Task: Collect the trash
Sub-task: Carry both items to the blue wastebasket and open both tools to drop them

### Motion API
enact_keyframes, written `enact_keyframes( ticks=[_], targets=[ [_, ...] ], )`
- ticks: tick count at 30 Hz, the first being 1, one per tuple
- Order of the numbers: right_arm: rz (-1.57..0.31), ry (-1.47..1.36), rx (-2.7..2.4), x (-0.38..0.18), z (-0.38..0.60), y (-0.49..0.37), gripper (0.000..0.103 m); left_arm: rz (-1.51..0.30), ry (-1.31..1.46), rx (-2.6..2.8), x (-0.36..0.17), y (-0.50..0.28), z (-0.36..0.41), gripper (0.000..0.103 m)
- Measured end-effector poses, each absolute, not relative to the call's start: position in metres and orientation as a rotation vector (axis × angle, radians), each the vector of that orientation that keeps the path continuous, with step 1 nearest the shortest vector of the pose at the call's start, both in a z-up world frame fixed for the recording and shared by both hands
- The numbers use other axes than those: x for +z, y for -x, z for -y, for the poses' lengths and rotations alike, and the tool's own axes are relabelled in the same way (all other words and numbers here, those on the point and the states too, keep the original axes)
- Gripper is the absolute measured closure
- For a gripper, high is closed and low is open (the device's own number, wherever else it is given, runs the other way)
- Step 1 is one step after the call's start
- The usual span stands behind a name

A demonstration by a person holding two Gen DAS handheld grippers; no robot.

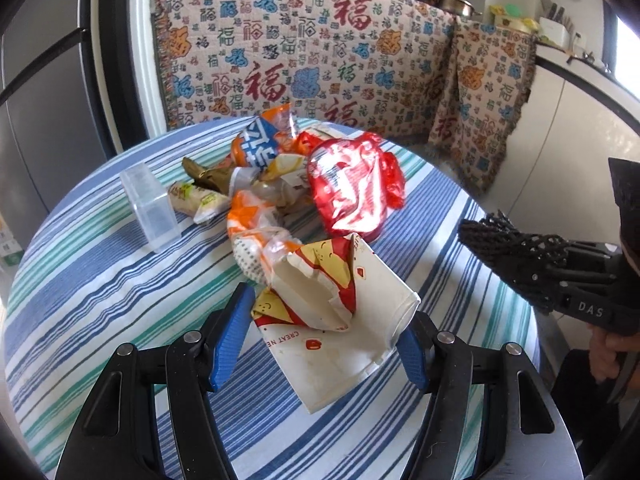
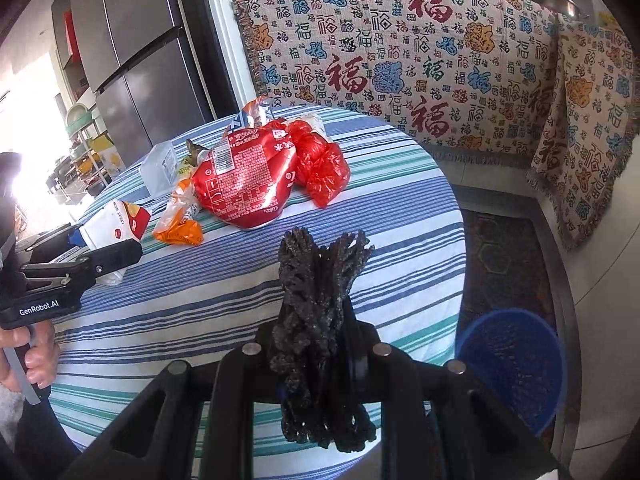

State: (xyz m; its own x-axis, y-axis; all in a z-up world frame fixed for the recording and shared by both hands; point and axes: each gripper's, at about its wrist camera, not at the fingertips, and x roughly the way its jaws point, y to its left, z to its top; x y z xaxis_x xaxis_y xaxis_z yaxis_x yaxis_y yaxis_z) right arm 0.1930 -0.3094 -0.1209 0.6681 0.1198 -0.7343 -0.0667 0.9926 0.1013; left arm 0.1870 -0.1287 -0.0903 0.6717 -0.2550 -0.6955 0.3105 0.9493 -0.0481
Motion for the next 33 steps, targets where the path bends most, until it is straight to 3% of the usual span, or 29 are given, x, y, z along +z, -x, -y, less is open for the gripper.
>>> enact_keyframes(
  ticks=[12, 22, 33],
  targets=[
    [-0.869, -0.048, -0.102, -0.092, 0.439, -0.173, 0.082, -0.79, -0.106, -0.633, -0.056, -0.207, 0.283, 0.035],
    [-0.999, -0.121, -0.205, -0.154, 0.547, -0.163, 0.08, -0.878, -0.115, -0.81, -0.09, -0.24, 0.422, 0.035],
    [-1.06, -0.123, -0.191, -0.194, 0.589, -0.17, 0.077, -0.97, -0.138, -0.874, -0.128, -0.271, 0.485, 0.03]
  ],
)
